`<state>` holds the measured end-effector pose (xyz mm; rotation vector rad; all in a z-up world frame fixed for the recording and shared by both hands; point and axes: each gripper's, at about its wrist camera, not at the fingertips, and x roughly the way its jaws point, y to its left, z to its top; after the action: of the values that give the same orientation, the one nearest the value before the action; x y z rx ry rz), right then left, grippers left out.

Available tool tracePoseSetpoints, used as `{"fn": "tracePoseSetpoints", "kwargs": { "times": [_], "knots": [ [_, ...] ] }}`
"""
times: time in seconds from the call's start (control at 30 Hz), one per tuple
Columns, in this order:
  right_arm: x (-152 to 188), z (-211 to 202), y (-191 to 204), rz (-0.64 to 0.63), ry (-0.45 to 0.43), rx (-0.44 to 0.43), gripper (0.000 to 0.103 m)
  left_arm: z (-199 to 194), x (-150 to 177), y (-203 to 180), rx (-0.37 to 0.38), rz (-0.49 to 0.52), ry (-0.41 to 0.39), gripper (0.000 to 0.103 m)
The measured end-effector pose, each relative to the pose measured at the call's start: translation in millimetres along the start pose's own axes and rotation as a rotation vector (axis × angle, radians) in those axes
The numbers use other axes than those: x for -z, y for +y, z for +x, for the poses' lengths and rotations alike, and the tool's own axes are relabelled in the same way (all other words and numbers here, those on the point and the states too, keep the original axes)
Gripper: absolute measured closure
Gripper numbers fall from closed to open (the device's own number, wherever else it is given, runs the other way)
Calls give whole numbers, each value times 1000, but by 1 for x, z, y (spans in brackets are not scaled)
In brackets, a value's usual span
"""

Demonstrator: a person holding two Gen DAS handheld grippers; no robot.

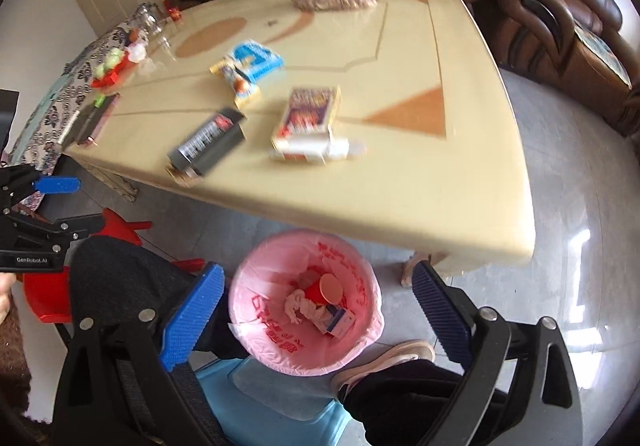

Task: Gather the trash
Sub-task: 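Raise both open grippers from the bin back over the table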

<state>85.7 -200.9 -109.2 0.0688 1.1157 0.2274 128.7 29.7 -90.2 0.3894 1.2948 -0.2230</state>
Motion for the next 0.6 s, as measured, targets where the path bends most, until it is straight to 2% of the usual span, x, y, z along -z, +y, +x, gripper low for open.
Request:
{"fn": "tracePoseSetpoints", "kwargs": {
  "times": [0.1,0.17,0.27,0.43,0.6],
  "knots": [
    [-35,-28,3,-17,-9,-36,8,-31,-13,10,-15,23,-29,27],
    [-55,-39,4,-25,-16,-58,8,-49,-25,15,1,44,-40,23],
    [-85,-57,11,-64,-33,-104,8,-65,-43,28,37,16,-28,22],
    [-127,-74,27,-125,-46,-107,8,-72,-75,43,11,-5,8,22],
    [-155,-65,34,-136,-2,-98,7,-65,-103,45,10,5,82,22]
  ]
}}
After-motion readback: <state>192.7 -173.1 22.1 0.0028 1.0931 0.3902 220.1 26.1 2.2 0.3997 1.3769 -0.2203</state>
